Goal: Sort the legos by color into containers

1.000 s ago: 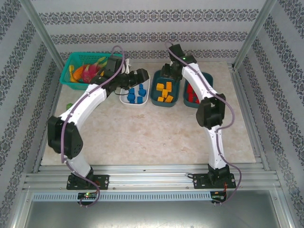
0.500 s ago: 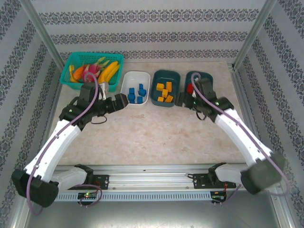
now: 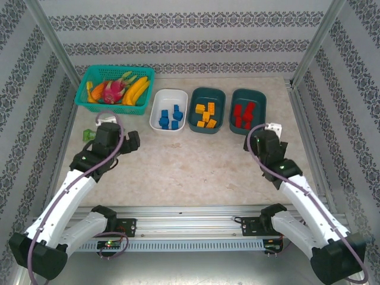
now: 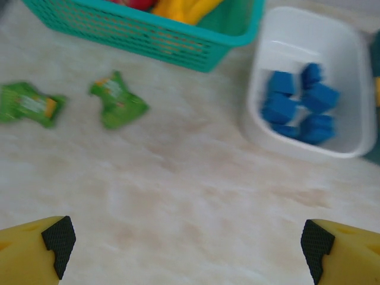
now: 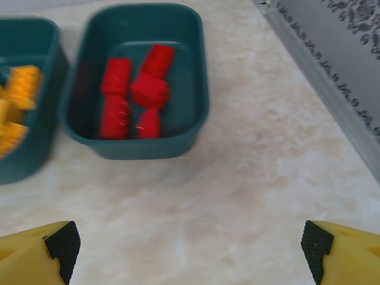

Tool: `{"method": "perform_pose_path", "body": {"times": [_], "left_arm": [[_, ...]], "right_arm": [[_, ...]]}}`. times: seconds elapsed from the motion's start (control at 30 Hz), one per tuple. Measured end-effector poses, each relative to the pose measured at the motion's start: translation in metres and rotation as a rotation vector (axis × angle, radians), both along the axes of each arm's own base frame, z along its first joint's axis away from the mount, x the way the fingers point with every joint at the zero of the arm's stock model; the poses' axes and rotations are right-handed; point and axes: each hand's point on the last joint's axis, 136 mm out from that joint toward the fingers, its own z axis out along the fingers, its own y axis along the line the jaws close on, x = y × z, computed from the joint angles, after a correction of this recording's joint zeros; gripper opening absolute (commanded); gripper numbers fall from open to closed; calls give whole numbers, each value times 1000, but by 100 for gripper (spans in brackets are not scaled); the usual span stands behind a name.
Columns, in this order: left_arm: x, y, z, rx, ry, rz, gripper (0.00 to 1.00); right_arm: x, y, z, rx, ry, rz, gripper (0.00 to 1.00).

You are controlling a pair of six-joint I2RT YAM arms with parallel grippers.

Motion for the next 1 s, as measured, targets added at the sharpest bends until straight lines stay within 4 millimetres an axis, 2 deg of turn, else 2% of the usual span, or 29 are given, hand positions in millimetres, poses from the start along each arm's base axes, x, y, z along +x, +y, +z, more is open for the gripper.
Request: {"method": "perform_pose_path", "body": {"times": [0.07,0.17,0.3,0.47,0.63,0.83,0.9,1.0], "left_arm": [[2,14,-32,113,44,1,100],[8,33,-74,202,125,3,100],[29,49,-107,211,172,21,100],[61,55,-134,192,149,4,100],[86,58,-150,161,108,-22,100],[113,51,-142,122,-15,-63,100],[115,49,-137,116,-73,-75,100],[103,48,-141,117,-149,-73,100]], "right_arm": [[-1,-10,-31,-72,36,4,98],[5,-21,-59,-126,74,-1,98],[19,-25,-79,-145,85,17,98],[47,-24,-84,-117,37,55,98],[74,-30,-77,-60,-62,63,98],[99,-28,-77,-10,-164,106,98],[98,-25,-81,-2,-176,120,98],[98,-24,-79,1,-198,128,98]]}}
